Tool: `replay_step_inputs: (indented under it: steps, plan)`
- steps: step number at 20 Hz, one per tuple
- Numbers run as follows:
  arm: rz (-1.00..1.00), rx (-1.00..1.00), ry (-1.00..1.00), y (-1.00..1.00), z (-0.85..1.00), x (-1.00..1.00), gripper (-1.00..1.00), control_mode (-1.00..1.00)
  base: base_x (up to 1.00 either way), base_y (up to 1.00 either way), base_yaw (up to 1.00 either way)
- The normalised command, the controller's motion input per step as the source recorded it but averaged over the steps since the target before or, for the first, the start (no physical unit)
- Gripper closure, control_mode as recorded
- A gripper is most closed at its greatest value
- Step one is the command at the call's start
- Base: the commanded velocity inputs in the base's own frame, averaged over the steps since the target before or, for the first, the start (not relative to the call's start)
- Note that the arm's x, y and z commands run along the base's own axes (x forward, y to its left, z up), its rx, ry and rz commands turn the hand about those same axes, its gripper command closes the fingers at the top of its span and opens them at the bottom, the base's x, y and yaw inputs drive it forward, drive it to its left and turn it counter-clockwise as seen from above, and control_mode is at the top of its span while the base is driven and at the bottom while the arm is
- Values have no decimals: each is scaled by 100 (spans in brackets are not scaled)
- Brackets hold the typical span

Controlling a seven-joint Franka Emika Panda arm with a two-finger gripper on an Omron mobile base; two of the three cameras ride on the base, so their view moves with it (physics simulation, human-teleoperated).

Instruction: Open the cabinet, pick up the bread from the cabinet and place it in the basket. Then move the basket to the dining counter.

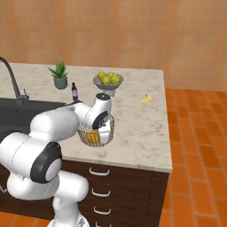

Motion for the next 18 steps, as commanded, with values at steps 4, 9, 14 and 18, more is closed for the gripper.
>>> replay_step_inputs:
  steps: [4, 9, 14, 18]
  plan:
    - [1, 0, 0, 0, -11, 12, 100, -100, 0, 0, 0]
    - [1, 0, 0, 0, -4, 8, -100, -100, 0, 0, 0]
    - [0, -4, 6, 4, 32, 1, -100, -100, 0, 0, 0]
    - [2, -29, 11, 31, 76, -25, -100, -100, 0, 0, 0]
